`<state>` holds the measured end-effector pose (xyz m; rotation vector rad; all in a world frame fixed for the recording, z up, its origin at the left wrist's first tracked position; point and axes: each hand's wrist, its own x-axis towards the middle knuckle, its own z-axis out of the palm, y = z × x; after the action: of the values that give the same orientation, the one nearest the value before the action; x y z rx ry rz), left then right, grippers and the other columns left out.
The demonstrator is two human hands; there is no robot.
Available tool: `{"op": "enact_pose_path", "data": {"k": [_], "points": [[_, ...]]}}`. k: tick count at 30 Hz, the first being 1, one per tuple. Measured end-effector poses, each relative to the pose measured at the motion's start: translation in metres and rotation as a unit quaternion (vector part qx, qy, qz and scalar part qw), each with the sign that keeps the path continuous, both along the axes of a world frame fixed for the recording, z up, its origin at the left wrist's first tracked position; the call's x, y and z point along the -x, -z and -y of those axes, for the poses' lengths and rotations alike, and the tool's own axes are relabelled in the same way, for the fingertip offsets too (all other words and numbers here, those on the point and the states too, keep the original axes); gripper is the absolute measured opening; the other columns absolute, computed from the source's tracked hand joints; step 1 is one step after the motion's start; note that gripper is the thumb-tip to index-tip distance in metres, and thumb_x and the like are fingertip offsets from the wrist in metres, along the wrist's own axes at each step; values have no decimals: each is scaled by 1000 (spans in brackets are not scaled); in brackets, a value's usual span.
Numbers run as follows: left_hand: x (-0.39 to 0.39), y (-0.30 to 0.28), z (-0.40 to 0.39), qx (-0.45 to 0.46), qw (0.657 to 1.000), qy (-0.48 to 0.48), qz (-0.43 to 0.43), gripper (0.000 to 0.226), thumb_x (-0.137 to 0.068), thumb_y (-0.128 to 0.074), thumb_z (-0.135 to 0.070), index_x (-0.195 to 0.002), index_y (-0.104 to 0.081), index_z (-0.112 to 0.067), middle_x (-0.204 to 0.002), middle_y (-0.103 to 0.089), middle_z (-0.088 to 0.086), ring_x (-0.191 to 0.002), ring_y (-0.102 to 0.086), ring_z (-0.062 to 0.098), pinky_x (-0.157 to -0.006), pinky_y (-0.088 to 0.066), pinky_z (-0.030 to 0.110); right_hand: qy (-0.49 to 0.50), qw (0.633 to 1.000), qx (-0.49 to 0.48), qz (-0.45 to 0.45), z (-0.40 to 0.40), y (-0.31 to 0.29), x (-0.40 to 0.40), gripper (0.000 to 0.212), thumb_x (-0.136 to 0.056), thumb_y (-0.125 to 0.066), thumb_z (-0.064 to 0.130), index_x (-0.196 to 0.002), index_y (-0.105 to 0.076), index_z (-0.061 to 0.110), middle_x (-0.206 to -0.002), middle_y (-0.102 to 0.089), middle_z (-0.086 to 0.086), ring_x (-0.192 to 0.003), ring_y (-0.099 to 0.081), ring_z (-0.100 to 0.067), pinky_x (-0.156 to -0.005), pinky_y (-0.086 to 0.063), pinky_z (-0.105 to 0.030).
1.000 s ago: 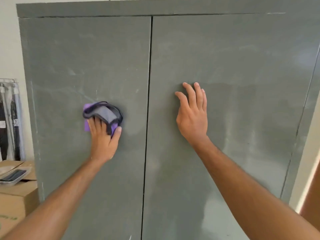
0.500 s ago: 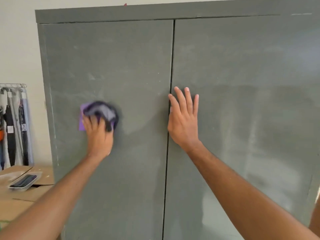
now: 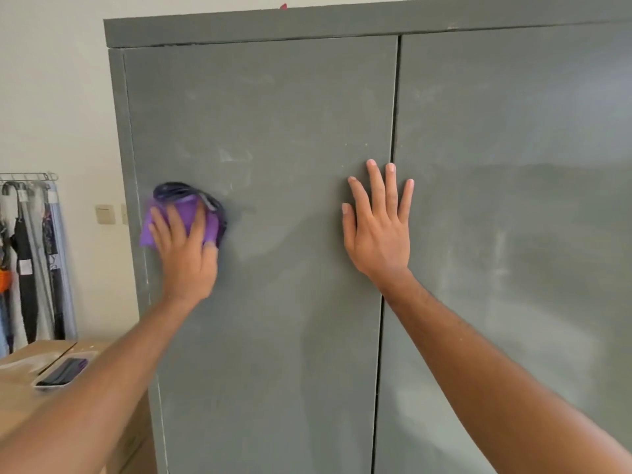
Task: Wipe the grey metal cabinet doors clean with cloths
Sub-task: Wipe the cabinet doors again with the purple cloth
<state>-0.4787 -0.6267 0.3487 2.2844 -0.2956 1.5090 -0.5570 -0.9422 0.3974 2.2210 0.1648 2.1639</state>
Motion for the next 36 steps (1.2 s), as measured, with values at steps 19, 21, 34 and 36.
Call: {"op": "enact_pose_path", "data": {"k": [19, 21, 34, 36], "points": [[-10, 86, -39, -150, 985, 66, 49, 56, -106, -37, -42, -147, -56, -10, -162, -30, 31, -152, -12, 59, -126, -4, 64, 34, 999, 0, 5, -3, -1, 1, 42, -107, -48, 30, -142, -58, 10, -163, -37, -19, -154, -26, -44, -122, -19, -67], [-18, 133, -69, -214, 976, 31, -7, 61, -108, -30, -45, -125, -71, -3, -144, -48, 35, -143, -25, 66, -125, -7, 66, 35, 999, 2, 9, -3, -1, 1, 42, -107, -49, 30, -142, -58, 10, -163, -37, -19, -154, -26, -45, -122, -19, -67], [-10, 22, -30, -298, 944, 100, 95, 53, -105, -39, -47, -144, -62, -18, -161, -35, 29, -154, -8, 56, -124, -8, 70, 21, 1000, -8, 5, -5, -1, 3, 40, -106, -51, 29, -141, -60, 10, -163, -38, -17, -155, -25, -42, -125, -17, -64], [-16, 15, -53, -322, 940, 77, 87, 63, -107, -32, -54, -129, -72, -11, -151, -45, 31, -155, -9, 53, -125, -7, 66, 7, 1000, -6, 2, -3, -1, 4, 39, -106, -52, 29, -140, -60, 11, -163, -39, -16, -155, -25, -41, -125, -16, -63]]}}
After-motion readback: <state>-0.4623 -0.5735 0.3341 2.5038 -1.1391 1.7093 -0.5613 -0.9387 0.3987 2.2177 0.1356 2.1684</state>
